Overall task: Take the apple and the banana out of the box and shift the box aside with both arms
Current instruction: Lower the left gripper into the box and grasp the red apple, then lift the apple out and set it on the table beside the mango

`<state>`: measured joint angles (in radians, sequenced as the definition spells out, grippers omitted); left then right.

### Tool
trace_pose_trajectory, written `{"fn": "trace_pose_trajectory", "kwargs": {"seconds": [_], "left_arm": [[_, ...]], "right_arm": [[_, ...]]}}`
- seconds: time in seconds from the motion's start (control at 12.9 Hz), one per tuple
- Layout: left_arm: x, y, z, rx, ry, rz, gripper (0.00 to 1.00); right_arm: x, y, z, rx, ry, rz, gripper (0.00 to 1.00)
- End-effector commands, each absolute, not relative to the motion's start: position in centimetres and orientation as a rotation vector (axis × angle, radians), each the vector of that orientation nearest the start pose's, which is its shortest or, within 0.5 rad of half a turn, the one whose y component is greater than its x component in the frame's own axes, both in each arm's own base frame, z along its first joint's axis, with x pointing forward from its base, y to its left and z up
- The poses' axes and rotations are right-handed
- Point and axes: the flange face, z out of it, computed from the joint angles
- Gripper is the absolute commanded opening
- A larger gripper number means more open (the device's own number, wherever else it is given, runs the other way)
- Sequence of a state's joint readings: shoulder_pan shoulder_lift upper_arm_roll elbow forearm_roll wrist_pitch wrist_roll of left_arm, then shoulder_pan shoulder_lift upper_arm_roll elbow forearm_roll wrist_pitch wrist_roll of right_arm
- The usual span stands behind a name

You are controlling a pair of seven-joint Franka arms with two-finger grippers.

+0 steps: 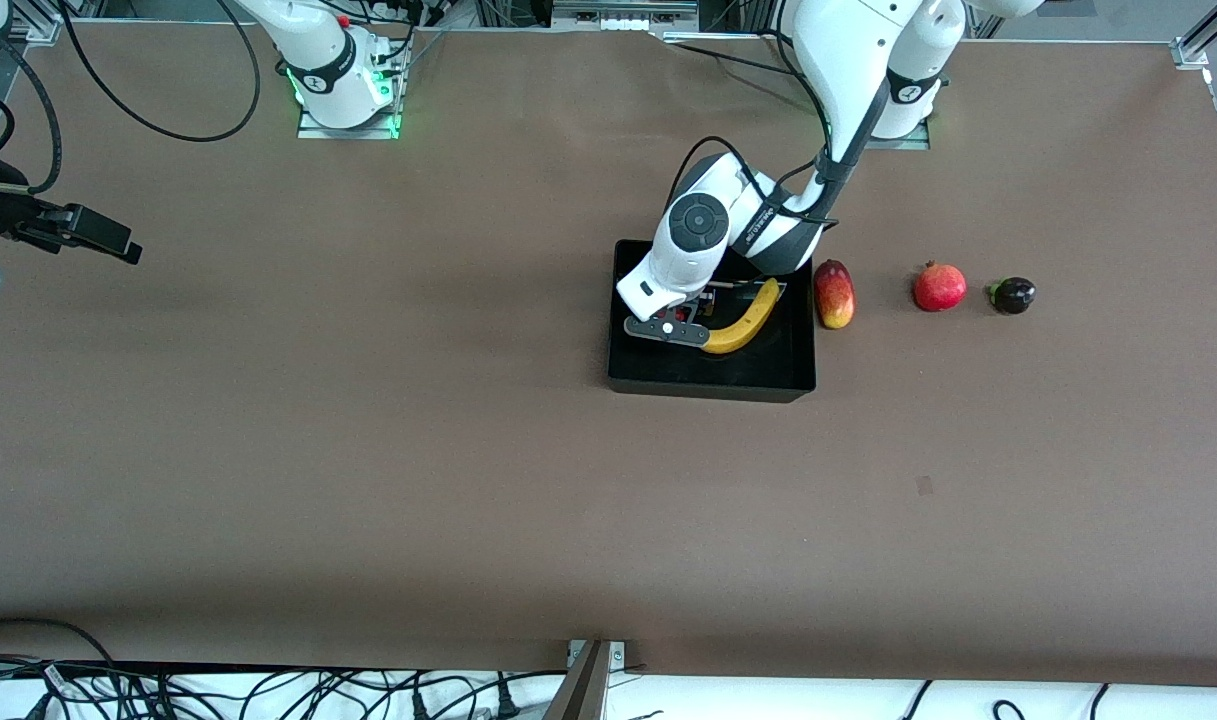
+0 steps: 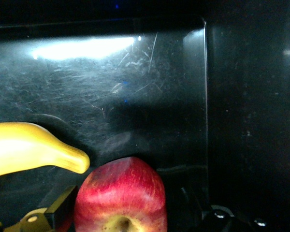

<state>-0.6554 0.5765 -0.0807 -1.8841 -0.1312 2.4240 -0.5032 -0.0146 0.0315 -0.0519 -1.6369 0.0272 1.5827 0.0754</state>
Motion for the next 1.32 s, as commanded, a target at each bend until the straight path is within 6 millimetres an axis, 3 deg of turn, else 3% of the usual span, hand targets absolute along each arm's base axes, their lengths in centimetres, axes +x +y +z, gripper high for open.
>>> {"fn": "trace_pose_trajectory", "kwargs": {"seconds": [0.0, 0.08, 0.16, 0.31, 0.39, 0.54, 0.78, 1.09, 1.24], "left_arm": [[46.9, -42.3, 19.7, -3.204, 0.214, 0.147, 1.00], [46.9, -42.3, 19.7, -3.201, 0.218, 0.150, 0.79], [46.8, -42.3, 19.7, -3.195, 0.219, 0.162, 0.52], [46.8, -42.0, 19.7, -3.183, 0.228, 0.188, 0.14], [46.6, -41.9, 19.8, -3.171, 0.239, 0.214, 0.00], [47.0, -41.5, 21.6, -3.172, 0.228, 0.216, 0.00], [49.0, -38.9, 26.7, -3.179, 0.161, 0.220, 0.00], [52.6, -31.7, 33.5, -3.194, 0.111, 0.221, 0.00], [54.4, -26.3, 34.4, -3.186, 0.207, 0.278, 0.00]], "right_arm": [[56.0, -3.7, 58.0, -3.097, 0.221, 0.138, 1.00], [56.0, -3.7, 58.0, -3.097, 0.219, 0.140, 1.00], [56.0, -3.7, 58.0, -3.097, 0.221, 0.140, 1.00], [56.0, -3.7, 58.0, -3.097, 0.219, 0.140, 1.00], [56.0, -3.7, 58.0, -3.097, 0.221, 0.140, 1.00], [56.0, -3.7, 58.0, -3.097, 0.221, 0.140, 1.00], [56.0, -3.7, 58.0, -3.097, 0.221, 0.140, 1.00], [56.0, -3.7, 58.0, -3.097, 0.221, 0.140, 1.00], [56.0, -3.7, 58.0, -3.097, 0.221, 0.140, 1.00]]}}
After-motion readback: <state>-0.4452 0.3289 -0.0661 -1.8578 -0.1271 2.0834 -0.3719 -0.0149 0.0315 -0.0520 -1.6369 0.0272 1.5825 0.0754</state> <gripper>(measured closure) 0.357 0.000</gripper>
